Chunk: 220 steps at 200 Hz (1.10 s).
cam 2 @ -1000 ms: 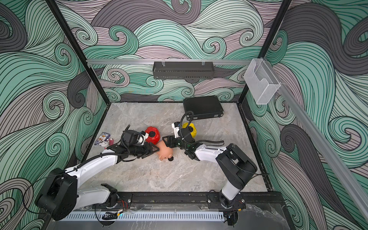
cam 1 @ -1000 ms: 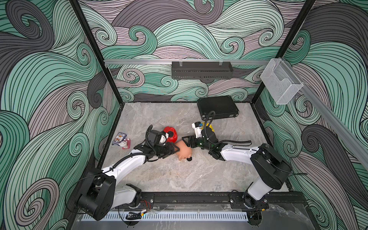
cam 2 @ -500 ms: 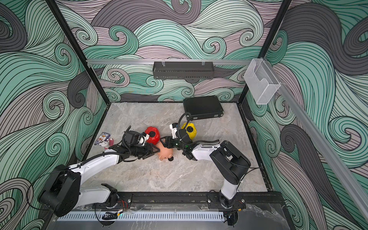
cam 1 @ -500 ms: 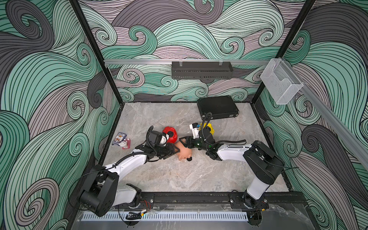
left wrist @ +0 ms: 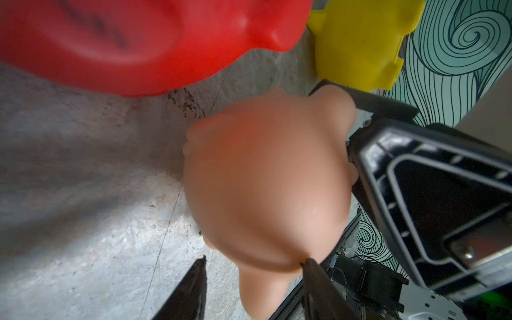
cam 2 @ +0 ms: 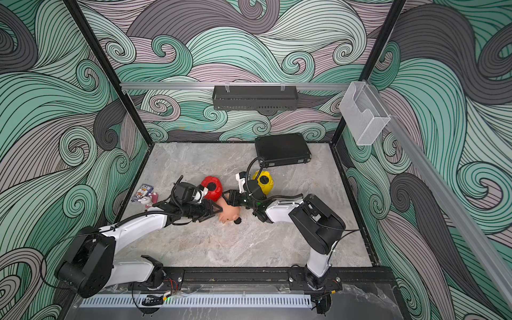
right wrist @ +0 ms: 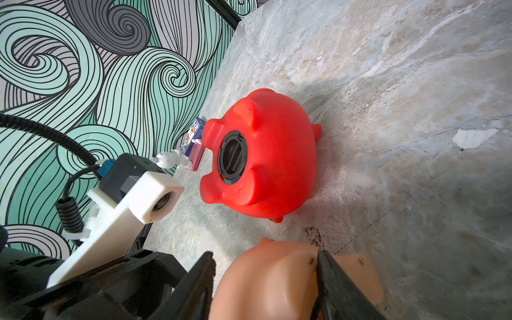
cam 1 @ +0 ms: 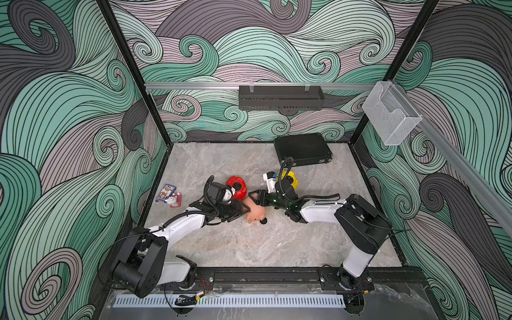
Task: Close piggy banks
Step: Turn over the piggy bank at the center of the board.
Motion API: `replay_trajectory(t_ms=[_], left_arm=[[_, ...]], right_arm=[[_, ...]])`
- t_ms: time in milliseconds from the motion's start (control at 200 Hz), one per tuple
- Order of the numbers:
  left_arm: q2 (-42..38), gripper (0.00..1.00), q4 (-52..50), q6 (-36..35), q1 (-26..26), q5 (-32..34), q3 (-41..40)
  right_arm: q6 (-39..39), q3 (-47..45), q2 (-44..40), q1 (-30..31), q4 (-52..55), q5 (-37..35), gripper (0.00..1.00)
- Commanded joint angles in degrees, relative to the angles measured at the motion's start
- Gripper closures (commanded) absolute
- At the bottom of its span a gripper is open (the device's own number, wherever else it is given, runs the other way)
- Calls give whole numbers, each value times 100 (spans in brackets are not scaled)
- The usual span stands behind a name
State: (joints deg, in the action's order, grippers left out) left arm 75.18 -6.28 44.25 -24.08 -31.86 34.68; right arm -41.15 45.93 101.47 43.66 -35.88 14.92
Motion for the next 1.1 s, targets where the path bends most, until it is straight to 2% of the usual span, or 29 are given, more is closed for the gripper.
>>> replay_trajectory(t_ms=[0,400,1096], left_arm=[[176,51,37,-64,17,65,-9],[375,55,5,-162,17,92,70],[462,60,-20,-224,14,118,109]], right_arm=[[-53,158,-62,143,65,67,41],[59,476,-250,246,977,-50,43],[157,721,-433,432,1889,-300,45]])
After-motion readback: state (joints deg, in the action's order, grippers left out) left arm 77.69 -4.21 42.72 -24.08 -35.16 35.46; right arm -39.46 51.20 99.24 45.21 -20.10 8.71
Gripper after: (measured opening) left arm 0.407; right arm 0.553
